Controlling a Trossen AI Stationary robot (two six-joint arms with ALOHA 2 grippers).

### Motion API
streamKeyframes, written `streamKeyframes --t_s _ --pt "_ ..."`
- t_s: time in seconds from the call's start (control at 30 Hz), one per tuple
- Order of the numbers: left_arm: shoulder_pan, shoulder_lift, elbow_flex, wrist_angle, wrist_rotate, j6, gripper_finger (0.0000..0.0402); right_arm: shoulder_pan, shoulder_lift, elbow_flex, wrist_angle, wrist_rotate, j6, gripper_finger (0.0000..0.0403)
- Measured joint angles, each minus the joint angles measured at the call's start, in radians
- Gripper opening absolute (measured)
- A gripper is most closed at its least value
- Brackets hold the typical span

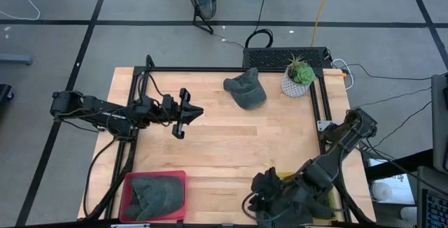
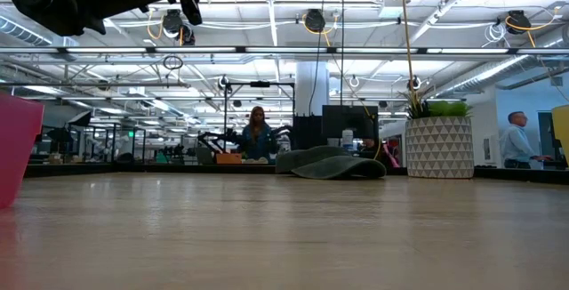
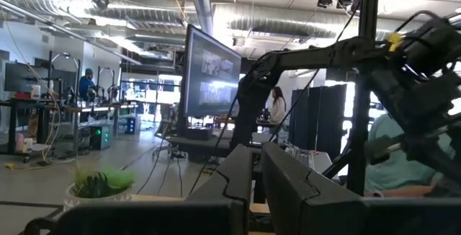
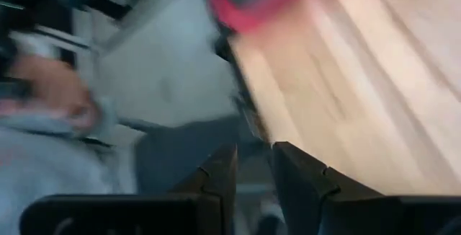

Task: Pick & Place hat
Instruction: Put the black cap into the yellow bin

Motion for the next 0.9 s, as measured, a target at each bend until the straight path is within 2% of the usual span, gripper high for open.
streamKeyframes --t_s 0.1,0.4,0.57,0.7,0.9 --pt "0.000 0.000 0.000 0.001 0.000 0.000 0.0037 0.016 0.055 0.071 -0.157 -0.049 0.105 0.0077" --pt "0.000 0.000 0.000 0.005 0.000 -0.002 0.0037 0.060 0.180 0.084 -0.339 -0.407 0.436 0.0077" --pt "0.001 0.000 0.000 0.006 0.000 -0.002 0.0037 0.079 0.195 0.083 -0.344 -0.400 0.510 0.0089" --pt "0.000 0.000 0.000 0.008 0.000 -0.002 0.0037 0.081 0.195 0.047 -0.325 -0.359 0.547 0.0124" --pt "0.000 0.000 0.000 0.009 0.000 -0.002 0.0037 0.083 0.195 -0.071 -0.298 -0.372 0.555 0.0167"
